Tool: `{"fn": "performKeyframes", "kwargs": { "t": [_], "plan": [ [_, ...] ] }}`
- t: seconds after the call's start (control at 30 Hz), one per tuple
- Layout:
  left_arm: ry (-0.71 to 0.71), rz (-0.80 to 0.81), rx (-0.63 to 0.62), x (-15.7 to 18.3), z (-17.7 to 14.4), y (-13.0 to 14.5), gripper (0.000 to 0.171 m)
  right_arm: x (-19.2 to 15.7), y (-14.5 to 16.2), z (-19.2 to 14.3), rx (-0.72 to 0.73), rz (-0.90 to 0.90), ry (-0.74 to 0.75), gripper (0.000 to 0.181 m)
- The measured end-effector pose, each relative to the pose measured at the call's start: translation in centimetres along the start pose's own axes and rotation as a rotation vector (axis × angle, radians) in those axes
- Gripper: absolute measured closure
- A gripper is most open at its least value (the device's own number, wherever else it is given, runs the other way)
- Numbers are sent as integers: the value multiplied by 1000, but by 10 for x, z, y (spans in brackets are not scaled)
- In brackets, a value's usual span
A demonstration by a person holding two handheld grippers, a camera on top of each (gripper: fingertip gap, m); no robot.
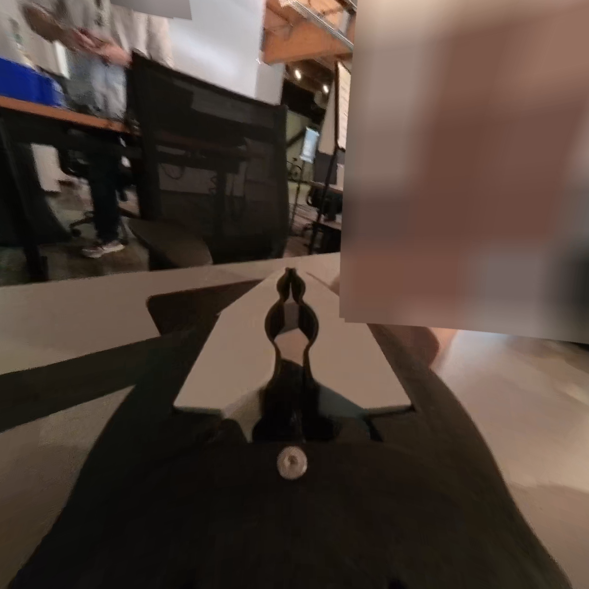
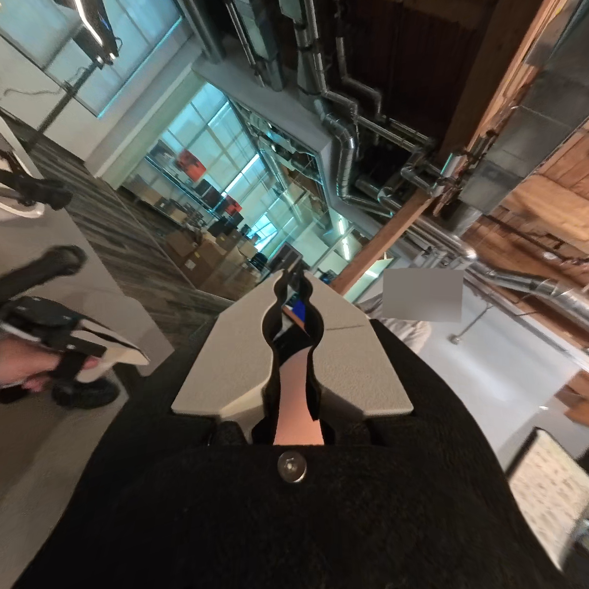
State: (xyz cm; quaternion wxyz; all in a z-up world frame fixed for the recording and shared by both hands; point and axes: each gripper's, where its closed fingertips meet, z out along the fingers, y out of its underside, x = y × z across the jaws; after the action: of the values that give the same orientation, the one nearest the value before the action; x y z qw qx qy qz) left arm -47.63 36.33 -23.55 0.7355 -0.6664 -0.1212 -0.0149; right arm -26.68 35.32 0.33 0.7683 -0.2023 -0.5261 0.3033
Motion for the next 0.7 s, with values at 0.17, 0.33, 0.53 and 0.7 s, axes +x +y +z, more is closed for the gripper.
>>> {"fn": "performKeyframes", "kwargs": {
  "t": [0.17, 0.33, 0.53, 0.7],
  "plan": [
    [-6, 52, -125, 6, 9, 18, 171, 3, -23, -21, 29, 62, -32, 174],
    [-125, 174, -22, 4, -9, 3, 164, -8, 3, -65, -221, 44, -129, 164],
    [-173, 287, -133, 14, -34, 17, 129, -46, 134, -222, -899, 138, -186, 148],
    [-208, 352, -157, 39, -63, 23, 124, -119, 177, -295, -1105, 596, -257, 146]
  ]
}}
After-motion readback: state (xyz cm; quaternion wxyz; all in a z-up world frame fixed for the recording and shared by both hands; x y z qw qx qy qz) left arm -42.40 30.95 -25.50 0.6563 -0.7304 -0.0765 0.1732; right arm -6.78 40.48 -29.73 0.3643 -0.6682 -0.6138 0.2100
